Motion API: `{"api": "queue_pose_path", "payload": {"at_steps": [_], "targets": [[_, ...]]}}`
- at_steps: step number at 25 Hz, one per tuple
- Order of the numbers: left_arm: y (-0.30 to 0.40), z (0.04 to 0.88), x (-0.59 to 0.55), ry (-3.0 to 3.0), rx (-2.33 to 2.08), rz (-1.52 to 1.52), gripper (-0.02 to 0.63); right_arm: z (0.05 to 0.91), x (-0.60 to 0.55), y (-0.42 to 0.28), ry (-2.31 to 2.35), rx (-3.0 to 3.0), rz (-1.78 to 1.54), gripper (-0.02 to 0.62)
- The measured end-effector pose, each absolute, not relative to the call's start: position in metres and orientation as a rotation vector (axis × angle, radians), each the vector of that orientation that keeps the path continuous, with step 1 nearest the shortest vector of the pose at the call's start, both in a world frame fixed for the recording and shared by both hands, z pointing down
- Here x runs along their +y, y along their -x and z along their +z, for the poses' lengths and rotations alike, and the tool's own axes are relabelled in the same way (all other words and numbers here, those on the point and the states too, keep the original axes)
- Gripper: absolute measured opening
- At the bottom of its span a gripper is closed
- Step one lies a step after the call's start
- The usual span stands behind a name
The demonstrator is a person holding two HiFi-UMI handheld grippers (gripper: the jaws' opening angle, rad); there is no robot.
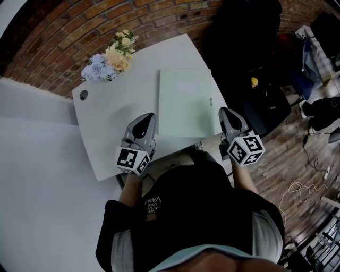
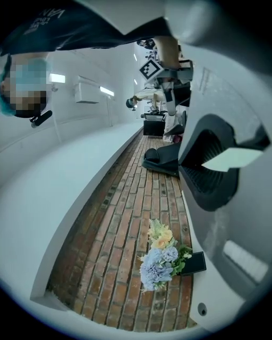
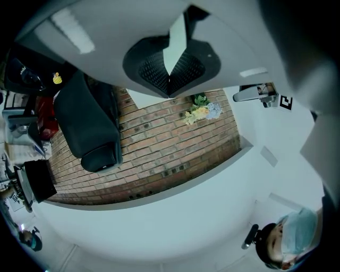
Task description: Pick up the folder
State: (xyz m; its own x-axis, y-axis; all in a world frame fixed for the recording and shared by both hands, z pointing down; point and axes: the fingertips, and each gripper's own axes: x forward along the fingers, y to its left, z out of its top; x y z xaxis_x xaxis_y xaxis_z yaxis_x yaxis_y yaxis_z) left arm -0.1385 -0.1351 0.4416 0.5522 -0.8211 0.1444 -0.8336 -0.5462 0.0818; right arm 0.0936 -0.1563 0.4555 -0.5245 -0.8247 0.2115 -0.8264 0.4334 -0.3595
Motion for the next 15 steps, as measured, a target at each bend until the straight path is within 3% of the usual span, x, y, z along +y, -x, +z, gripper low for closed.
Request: {"api": "queue_pose_path", "payload": {"at_steps": [15], "targets": [[0.135, 0.49, -0.193, -2.546, -1.392, 0.239, 0.0, 0.507, -0.204, -0.106, -1.517, -2.559, 0.815, 0.052]]}}
